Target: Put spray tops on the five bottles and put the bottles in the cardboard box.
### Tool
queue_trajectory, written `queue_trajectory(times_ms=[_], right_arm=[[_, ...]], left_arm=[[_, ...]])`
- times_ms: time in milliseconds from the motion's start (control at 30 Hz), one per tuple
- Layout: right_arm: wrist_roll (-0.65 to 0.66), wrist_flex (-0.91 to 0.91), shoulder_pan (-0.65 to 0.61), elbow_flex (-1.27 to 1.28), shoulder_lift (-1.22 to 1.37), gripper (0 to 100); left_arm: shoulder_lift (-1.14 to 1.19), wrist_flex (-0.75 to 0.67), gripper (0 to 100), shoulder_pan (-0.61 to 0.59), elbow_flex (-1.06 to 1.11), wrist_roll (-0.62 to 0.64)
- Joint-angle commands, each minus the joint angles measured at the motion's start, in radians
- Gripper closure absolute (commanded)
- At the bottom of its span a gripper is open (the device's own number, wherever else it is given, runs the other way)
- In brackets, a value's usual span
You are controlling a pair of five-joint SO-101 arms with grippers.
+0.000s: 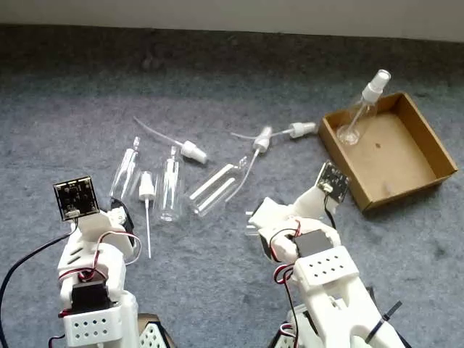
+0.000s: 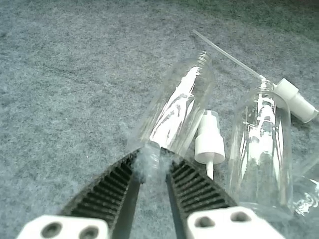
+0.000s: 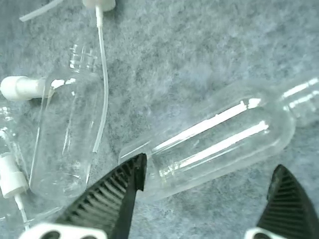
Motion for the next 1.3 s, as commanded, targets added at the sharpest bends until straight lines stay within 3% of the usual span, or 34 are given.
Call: queue_trajectory(times_ms=[0,133,433,900,1100,1267], right_arm=[[-0.02,-0.021,-0.016,-0.047,-0.013,61.3],[-0.02,-0.074,-0.018,-0.045,-0.008,52.8],[-0.069,-0.228,-0.073,-0.036,-0.007,52.7],[-0.106,-0.236,-0.074,0.099,-0.005,52.8],[-0.109,-0.236,-0.061,0.143,-0.007,66.5],[-0.101,-0.232,0.05,0.15,-0.016,77.6]], left_arm=[[-0.007,-0.026,100,0.019,0.018,0.002],[-0.007,-0.026,100,0.019,0.018,0.002],[-0.007,-0.026,100,0.019,0.018,0.002],[-0.007,-0.026,100,0.019,0.018,0.002],[-0.007,-0.026,100,0.019,0.018,0.002],[-0.007,-0.026,100,0.019,0.018,0.002]])
